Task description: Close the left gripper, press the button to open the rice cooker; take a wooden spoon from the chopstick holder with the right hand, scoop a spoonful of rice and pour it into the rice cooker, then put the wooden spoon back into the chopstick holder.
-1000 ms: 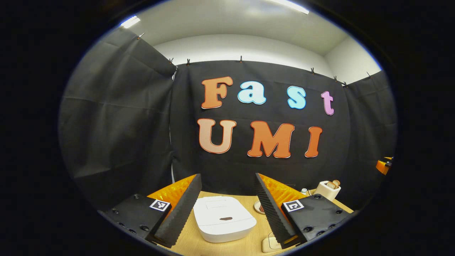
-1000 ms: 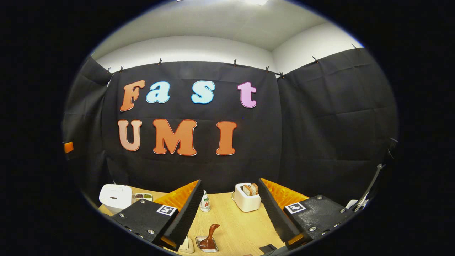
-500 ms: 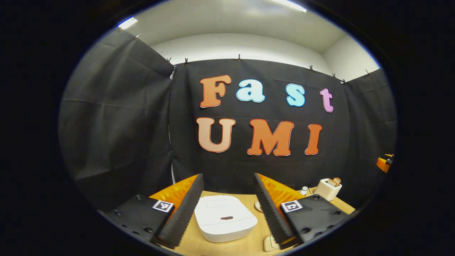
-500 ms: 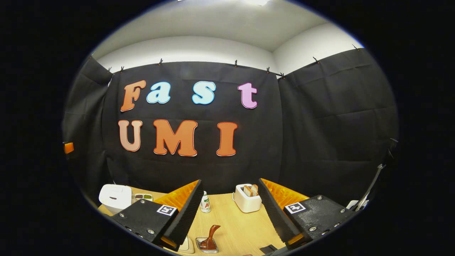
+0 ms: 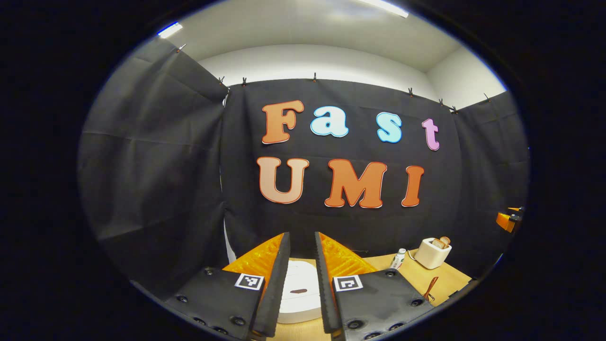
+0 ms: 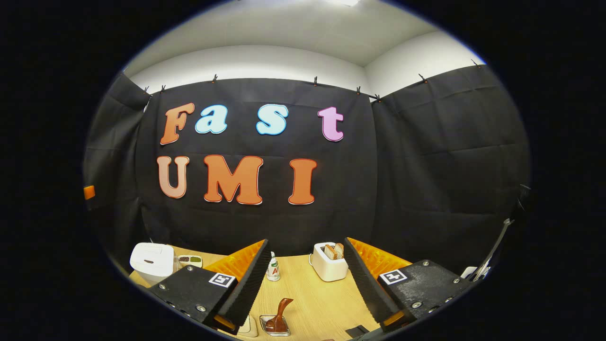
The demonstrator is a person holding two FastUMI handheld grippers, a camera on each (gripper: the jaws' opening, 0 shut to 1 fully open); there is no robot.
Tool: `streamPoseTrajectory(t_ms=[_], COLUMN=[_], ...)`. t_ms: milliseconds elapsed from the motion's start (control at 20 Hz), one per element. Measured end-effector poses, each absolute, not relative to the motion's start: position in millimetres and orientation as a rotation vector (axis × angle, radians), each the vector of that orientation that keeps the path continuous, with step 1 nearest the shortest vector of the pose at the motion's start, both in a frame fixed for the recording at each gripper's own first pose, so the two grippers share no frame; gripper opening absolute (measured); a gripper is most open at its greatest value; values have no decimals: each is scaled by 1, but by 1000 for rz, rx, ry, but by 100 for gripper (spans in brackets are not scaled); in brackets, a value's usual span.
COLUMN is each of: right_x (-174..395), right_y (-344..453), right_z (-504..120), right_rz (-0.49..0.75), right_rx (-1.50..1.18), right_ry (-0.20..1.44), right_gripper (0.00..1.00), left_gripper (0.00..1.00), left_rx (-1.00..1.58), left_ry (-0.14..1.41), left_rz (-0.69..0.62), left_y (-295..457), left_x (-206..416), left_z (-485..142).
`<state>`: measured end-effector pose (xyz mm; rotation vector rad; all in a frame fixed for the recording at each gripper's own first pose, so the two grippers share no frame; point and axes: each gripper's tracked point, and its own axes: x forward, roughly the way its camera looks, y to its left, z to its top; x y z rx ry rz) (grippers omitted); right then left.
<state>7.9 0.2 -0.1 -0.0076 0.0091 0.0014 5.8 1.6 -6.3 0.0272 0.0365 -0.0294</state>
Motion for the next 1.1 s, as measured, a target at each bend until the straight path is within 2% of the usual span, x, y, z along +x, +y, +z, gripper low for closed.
streamPoseTrajectory(t_ms=[50, 250, 350, 400, 450, 500, 700, 950, 1000, 1100], right_x=[9, 11, 12, 11, 11, 12, 13, 20, 21, 23], right_y=[1, 3, 5, 6, 6, 5, 5, 8, 8, 13], right_z=[-1, -6, -9, -10, -10, -11, -14, -20, -21, -24], right_rz=[6, 10, 14, 16, 14, 10, 9, 8, 9, 19], right_rx=[-4, -2, -5, -8, -13, -17, -21, -26, -27, -30], right_ry=[14, 22, 30, 30, 33, 35, 43, 60, 64, 71], right_gripper=[95, 95, 95, 100, 100, 95, 95, 95, 100, 100], left_gripper=[40, 40, 6, 6, 3, 4, 6, 6, 6, 6], left_rx=[46, 63, 47, 40, 40, 45, 49, -15, -17, -31], left_ry=[45, 66, 114, 123, 129, 131, 157, 227, 246, 301], left_rz=[-31, -42, -52, -61, -72, -72, -95, -139, -140, -131], left_y=[1, -10, -8, -8, -10, -9, -14, -16, -14, -6], left_x=[7, 9, 13, 14, 15, 16, 31, 72, 82, 101], left_z=[-9, -16, -32, -37, -38, -39, -53, -91, -103, -127])
